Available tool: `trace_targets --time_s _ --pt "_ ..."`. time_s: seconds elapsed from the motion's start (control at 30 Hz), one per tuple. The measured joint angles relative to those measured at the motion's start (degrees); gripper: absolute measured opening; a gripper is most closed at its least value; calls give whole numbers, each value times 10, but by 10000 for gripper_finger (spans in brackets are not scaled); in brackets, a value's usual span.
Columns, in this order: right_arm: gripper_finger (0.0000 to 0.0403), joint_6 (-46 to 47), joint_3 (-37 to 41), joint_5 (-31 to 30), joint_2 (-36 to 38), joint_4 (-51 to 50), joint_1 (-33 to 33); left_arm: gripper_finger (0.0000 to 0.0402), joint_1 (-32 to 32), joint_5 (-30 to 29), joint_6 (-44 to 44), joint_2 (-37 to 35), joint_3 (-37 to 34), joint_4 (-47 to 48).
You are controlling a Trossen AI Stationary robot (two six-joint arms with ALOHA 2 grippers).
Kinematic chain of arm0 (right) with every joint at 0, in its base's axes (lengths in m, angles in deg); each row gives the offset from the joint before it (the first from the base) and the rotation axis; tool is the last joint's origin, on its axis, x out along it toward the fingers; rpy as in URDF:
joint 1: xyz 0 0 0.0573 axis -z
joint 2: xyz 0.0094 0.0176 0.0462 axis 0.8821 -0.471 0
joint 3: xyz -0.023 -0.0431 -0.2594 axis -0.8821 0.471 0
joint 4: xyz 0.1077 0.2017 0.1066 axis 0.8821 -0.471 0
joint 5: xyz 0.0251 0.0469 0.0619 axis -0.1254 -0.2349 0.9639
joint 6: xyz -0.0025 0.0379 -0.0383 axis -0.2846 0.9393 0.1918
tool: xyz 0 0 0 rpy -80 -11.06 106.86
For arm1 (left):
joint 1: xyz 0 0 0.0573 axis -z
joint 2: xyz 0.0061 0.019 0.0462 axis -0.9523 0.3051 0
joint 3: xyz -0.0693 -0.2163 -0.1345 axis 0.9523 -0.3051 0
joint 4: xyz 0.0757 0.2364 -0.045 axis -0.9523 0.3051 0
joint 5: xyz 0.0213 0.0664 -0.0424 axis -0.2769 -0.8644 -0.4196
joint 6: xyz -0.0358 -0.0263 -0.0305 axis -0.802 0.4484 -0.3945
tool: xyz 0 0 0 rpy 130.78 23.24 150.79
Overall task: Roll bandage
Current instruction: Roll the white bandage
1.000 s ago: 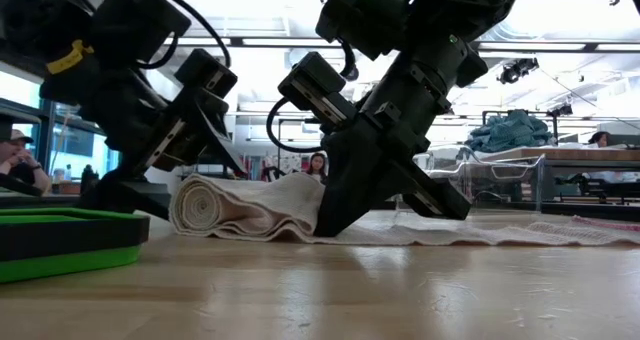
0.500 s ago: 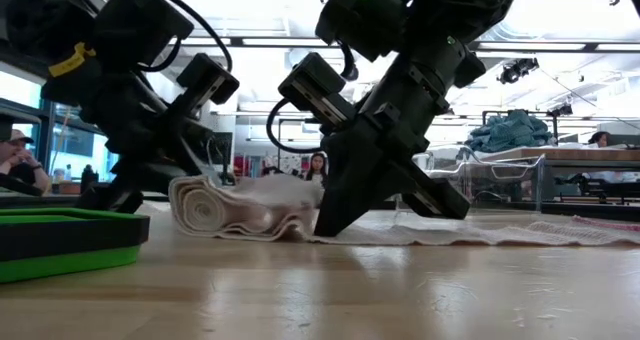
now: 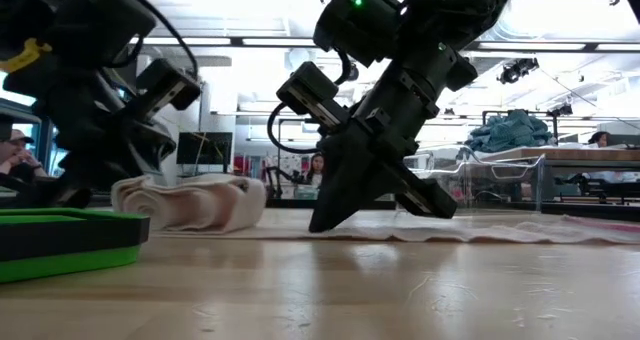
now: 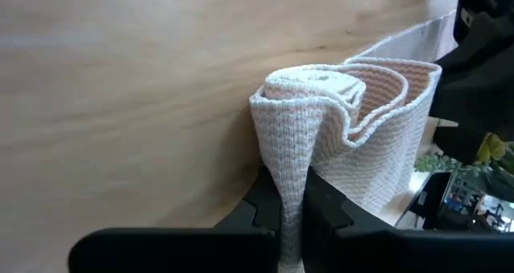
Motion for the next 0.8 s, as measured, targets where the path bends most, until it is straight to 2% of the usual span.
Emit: trace_targets --time_s 0.17,0.6,0.8 --pt "0 -19 0 -4 0 17 4 8 0 -15 1 -41 -16 18" --pt "0 -38 1 -19 18 29 17 8 -2 -4 18 -43 -16 15" --pt "0 -52 1 -56 55 -41 7 8 -2 13 25 -43 -15 15"
